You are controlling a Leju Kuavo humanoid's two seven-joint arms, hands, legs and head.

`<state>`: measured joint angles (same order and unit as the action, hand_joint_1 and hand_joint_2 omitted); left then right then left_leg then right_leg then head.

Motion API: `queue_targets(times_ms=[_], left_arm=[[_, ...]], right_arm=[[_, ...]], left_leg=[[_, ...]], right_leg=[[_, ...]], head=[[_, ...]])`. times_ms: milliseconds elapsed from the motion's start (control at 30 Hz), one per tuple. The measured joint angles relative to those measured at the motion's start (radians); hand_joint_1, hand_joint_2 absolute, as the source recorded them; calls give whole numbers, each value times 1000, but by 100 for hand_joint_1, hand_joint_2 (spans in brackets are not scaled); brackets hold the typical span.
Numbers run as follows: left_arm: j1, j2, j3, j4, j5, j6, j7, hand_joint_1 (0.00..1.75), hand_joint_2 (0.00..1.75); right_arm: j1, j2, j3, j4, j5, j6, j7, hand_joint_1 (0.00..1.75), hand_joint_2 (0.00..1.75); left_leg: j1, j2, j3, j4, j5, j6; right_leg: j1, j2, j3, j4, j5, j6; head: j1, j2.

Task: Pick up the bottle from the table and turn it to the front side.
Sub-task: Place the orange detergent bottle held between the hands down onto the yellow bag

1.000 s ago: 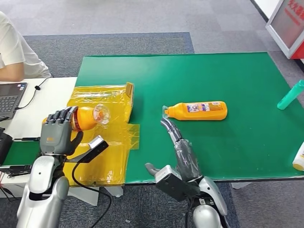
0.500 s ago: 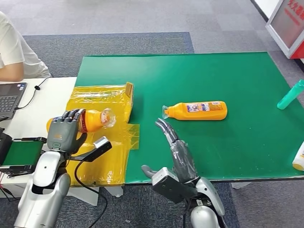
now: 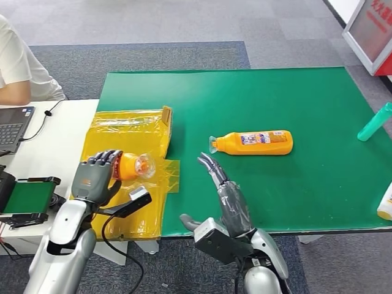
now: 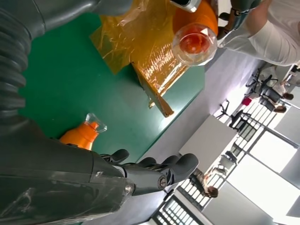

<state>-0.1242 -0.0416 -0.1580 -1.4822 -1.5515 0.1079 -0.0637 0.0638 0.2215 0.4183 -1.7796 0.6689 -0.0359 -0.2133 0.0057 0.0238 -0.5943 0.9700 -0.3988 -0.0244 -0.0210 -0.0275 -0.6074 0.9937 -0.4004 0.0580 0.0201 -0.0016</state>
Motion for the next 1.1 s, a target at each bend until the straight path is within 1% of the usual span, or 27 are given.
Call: queue_targets(times_ms=[233, 367, 667, 867, 1100], left_arm=[[-14, 0, -14, 36, 0, -57, 61, 175, 175], [-26, 1, -16, 50, 0, -76, 92, 1, 175], [-33, -3, -17, 57, 0, -77, 113, 0, 175], [-50, -31, -16, 61, 0, -90, 103, 0, 175], [-51, -44, -16, 61, 0, -90, 99, 0, 175]], right_arm=[[-13, -1, 11, -30, -4, 7, -12, 0, 175], [-16, -2, 21, -50, -6, 10, -14, 0, 175], [-17, -6, 24, -78, -6, 12, -14, 0, 175], [-17, -9, 24, -89, -7, 25, -14, 0, 175], [-17, -10, 23, -90, -7, 25, -14, 0, 175]], left_leg=[[0, 0, 0, 0, 0, 0], [0, 0, 0, 0, 0, 0], [0, 0, 0, 0, 0, 0], [0, 0, 0, 0, 0, 0], [0, 0, 0, 0, 0, 0]], right_leg=[[0, 0, 0, 0, 0, 0], [0, 0, 0, 0, 0, 0], [0, 0, 0, 0, 0, 0], [0, 0, 0, 0, 0, 0], [0, 0, 0, 0, 0, 0]], head=[[0, 0], [0, 0], [0, 0], [0, 0], [0, 0]])
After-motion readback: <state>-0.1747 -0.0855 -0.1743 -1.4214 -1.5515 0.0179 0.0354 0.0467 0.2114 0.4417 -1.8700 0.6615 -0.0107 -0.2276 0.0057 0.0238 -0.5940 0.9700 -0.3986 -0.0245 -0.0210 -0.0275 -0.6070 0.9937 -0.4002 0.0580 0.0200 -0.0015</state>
